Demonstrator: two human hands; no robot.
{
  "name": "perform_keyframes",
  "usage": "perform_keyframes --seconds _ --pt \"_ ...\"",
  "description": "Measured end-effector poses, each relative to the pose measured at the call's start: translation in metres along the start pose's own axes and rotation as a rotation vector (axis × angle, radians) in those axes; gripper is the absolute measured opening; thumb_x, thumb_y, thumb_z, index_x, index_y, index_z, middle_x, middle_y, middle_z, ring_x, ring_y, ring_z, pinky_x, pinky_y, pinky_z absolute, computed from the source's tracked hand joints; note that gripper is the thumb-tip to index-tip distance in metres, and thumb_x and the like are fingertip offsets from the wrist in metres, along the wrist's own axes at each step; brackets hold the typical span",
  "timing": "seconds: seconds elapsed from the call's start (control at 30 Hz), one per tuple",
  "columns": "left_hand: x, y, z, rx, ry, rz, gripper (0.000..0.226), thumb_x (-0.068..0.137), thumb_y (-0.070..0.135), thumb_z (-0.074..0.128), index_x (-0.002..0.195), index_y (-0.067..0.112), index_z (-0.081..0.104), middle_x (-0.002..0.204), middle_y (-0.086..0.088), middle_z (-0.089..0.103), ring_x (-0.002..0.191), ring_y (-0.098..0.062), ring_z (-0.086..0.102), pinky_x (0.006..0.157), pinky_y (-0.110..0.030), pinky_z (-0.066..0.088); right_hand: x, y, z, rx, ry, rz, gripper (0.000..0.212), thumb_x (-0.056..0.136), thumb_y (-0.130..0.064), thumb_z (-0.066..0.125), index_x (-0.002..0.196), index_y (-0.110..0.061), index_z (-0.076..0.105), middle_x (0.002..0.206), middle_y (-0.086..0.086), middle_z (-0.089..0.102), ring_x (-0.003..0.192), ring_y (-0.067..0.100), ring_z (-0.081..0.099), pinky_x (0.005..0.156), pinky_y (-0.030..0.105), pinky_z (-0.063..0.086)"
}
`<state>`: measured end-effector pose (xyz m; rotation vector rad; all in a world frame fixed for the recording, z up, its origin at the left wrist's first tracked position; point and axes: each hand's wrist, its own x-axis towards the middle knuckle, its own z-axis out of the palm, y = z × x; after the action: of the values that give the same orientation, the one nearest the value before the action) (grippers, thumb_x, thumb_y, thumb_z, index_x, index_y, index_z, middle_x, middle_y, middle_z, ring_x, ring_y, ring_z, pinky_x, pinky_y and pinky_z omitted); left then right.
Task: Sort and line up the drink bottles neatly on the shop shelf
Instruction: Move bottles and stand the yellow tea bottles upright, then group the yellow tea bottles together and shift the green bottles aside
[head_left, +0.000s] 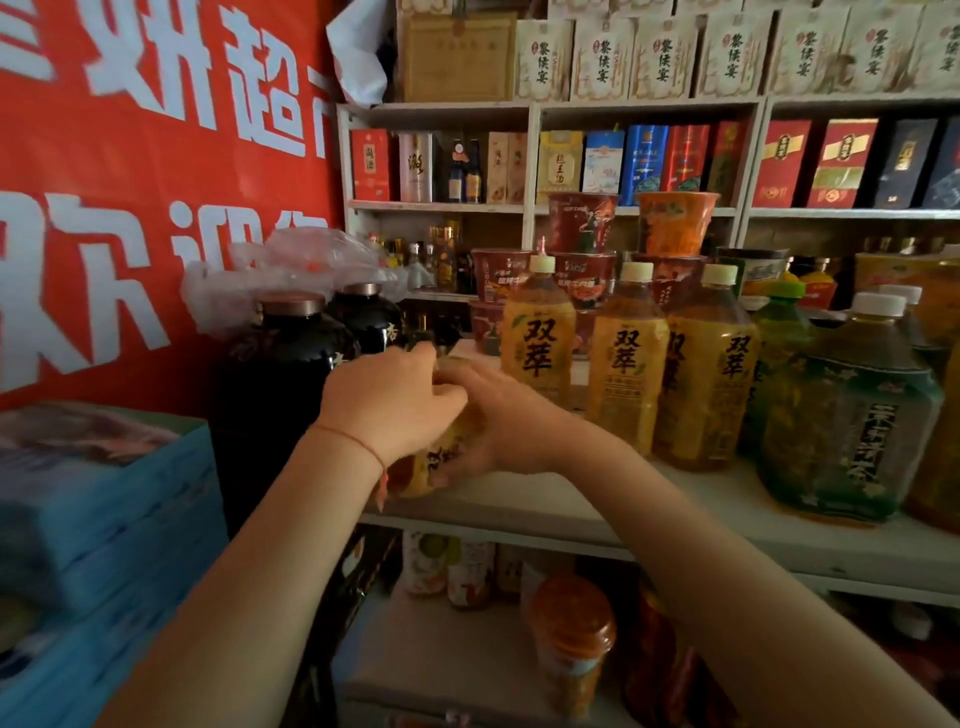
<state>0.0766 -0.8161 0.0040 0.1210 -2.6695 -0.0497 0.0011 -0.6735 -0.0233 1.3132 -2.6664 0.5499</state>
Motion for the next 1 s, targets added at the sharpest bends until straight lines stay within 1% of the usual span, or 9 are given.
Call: perform_keyframes --seconds 0.07,0.17,0.3,0.4,0.53,0.6,0.7,0.83,1.0 --pt "-0.008 -0.018 -0.001 0.016 -0.252 -0.056 0.065 0.090 0.070 0.046 0.138 0.027 0.047 0.117 0.003 0.064 0.088 -0.017 0.057 0.070 -0.031 0.045 0.014 -0.005 0.009 -0.096 -0.066 -0.038 0.121 0.059 -0.068 0.083 0.155 -0.035 0.018 0.159 -0.007 0.028 0.145 0.021 0.026 0.119 0.050 0.022" --pt "-0.012 -0.034 0.005 -0.049 -0.301 -0.005 0.088 0.066 0.077 0.067 0.137 0.028 0.045 0.118 0.007 0.060 0.096 -0.017 0.058 0.079 -0.032 0.052 0.021 -0.008 0.013 -0.198 -0.079 -0.034 0.128 0.052 -0.074 0.082 0.154 -0.037 0.016 0.159 -0.007 0.029 0.145 0.022 0.028 0.119 0.051 0.019" --pt "-0.019 -0.037 0.004 -0.107 -0.156 0.099 0.090 0.070 0.065 0.073 0.145 0.032 0.034 0.095 0.013 0.052 0.080 -0.014 0.055 0.061 -0.025 0.041 0.012 -0.011 0.017 -0.183 0.034 -0.039 0.123 0.051 -0.073 0.082 0.152 -0.037 0.021 0.153 -0.010 0.035 0.139 0.019 0.034 0.116 0.049 0.023" --pt "-0.020 -0.029 0.009 -0.159 -0.013 0.155 0.080 0.074 0.057 0.071 0.144 0.039 0.036 0.087 0.018 0.052 0.076 -0.013 0.055 0.062 -0.026 0.043 0.002 -0.016 0.029 -0.155 0.220 -0.102 0.110 0.057 -0.066 0.083 0.147 -0.028 0.033 0.145 -0.008 0.042 0.130 0.018 0.041 0.108 0.042 0.032" --pt "-0.011 -0.010 0.007 -0.163 0.179 0.175 0.067 0.075 0.054 0.065 0.137 0.038 0.043 0.117 0.006 0.053 0.074 -0.017 0.054 0.058 -0.026 0.041 -0.013 -0.018 0.025 -0.180 0.504 -0.187 0.079 0.065 -0.042 0.083 0.131 -0.012 0.051 0.121 0.001 0.060 0.102 0.023 0.060 0.070 0.027 0.041" --pt "-0.004 -0.001 0.008 -0.231 0.353 0.201 0.060 0.077 0.057 0.062 0.130 0.031 0.051 0.121 0.003 0.051 0.070 -0.017 0.053 0.053 -0.023 0.034 -0.018 -0.014 0.012 -0.158 0.597 -0.122 0.082 0.066 -0.043 0.082 0.134 -0.011 0.050 0.123 0.003 0.062 0.104 0.022 0.063 0.068 0.030 0.050" --pt "0.003 0.014 0.017 -0.464 0.559 0.272 0.060 0.083 0.054 0.064 0.134 0.024 0.051 0.126 0.000 0.054 0.087 -0.017 0.063 0.059 -0.024 0.045 -0.020 -0.004 -0.008 -0.061 0.710 0.017 0.087 0.065 -0.062 0.070 0.136 -0.015 0.049 0.125 0.000 0.063 0.104 0.018 0.065 0.077 0.037 0.059" --pt "0.016 0.028 0.034 -0.801 0.359 0.219 0.078 0.095 0.048 0.060 0.158 0.025 0.020 0.158 0.000 0.035 0.127 -0.004 0.046 0.091 -0.026 0.049 -0.015 0.008 -0.024 0.060 0.796 0.197 0.065 0.077 -0.047 0.076 0.131 -0.023 0.049 0.116 -0.005 0.066 0.095 0.013 0.064 0.076 0.037 0.060" --pt "0.031 0.048 0.061 -0.953 0.086 0.262 0.078 0.096 0.069 0.037 0.161 0.034 0.012 0.155 0.009 0.042 0.139 -0.009 0.042 0.114 -0.044 0.042 -0.012 0.020 -0.033 0.057 0.843 0.379 0.063 0.087 -0.056 0.067 0.132 -0.017 0.046 0.125 0.001 0.057 0.097 0.010 0.053 0.069 0.023 0.046"
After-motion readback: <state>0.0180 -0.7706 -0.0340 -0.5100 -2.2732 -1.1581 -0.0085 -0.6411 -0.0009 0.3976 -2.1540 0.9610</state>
